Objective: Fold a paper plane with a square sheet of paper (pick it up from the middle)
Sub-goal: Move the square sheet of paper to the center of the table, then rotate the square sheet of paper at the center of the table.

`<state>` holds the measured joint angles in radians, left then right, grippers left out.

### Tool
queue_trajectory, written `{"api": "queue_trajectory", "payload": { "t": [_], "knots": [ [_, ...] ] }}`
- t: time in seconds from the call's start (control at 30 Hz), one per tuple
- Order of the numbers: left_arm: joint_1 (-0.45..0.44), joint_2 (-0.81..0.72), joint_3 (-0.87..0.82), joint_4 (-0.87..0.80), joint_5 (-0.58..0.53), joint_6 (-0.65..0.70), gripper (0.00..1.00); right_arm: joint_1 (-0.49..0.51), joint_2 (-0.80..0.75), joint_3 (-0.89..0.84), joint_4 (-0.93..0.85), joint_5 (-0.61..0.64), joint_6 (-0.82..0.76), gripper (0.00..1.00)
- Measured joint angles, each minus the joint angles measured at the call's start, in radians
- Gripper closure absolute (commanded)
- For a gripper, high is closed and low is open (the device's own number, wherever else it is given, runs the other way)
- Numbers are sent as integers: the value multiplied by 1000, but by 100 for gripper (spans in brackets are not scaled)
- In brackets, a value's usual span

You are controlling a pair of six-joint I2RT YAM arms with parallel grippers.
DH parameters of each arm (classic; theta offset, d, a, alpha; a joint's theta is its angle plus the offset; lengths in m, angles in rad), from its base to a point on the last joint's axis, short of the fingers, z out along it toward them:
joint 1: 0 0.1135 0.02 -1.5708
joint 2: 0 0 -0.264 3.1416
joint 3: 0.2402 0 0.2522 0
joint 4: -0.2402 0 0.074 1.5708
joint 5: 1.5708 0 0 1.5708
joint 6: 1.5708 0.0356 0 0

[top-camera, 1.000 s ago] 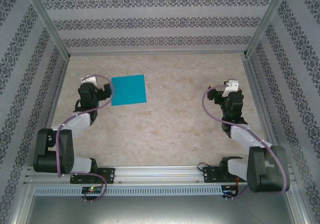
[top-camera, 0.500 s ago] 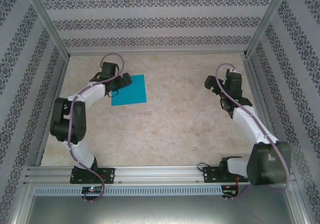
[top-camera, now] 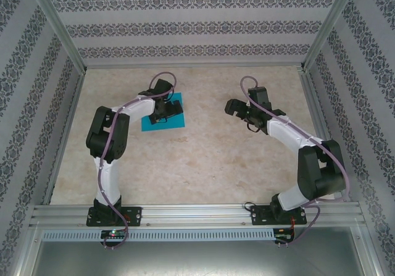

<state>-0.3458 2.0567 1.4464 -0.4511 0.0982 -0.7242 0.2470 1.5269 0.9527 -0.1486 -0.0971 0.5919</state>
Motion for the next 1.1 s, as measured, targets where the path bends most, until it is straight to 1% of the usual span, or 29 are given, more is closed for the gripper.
{"api": "queue_trajectory", "payload": {
  "t": [0.17, 0.33, 0.4, 0.47, 0.57, 0.63, 0.7, 0.77, 0.83, 0.93, 1.0, 1.1],
  "knots": [
    [-109, 2, 6, -2, 77, -75, 0, 0, 24, 19, -36, -1, 16, 2],
    [-233, 2, 2, 43, 252, -180, 0, 3, 59, 49, -74, -11, 24, 2],
    [-253, -1, -8, 62, 311, -212, 0, 14, 68, 56, -85, -25, 34, 2],
    [-243, -13, -25, 71, 352, -237, 0, 37, 82, 70, -95, -45, 46, 2],
    [-180, -65, -72, 68, 389, -258, 0, 100, 125, 108, -99, -77, 84, 6],
    [-97, -138, -116, 65, 399, -262, 0, 153, 163, 135, -100, -94, 116, 12],
    [0, -220, -145, 52, 397, -261, 0, 211, 208, 166, -104, -107, 145, 15],
    [99, -297, -156, 33, 385, -250, 0, 273, 262, 207, -108, -117, 169, 17],
    [180, -361, -161, 12, 358, -235, 0, 337, 330, 265, -118, -130, 190, 19],
    [237, -416, -180, -11, 338, -213, 0, 403, 426, 358, -134, -150, 202, 21],
    [251, -428, -202, -23, 336, -203, 0, 433, 477, 408, -149, -159, 204, 21],
    [255, -429, -236, -40, 335, -196, 0, 450, 529, 463, -185, -167, 205, 22]
  ]
}}
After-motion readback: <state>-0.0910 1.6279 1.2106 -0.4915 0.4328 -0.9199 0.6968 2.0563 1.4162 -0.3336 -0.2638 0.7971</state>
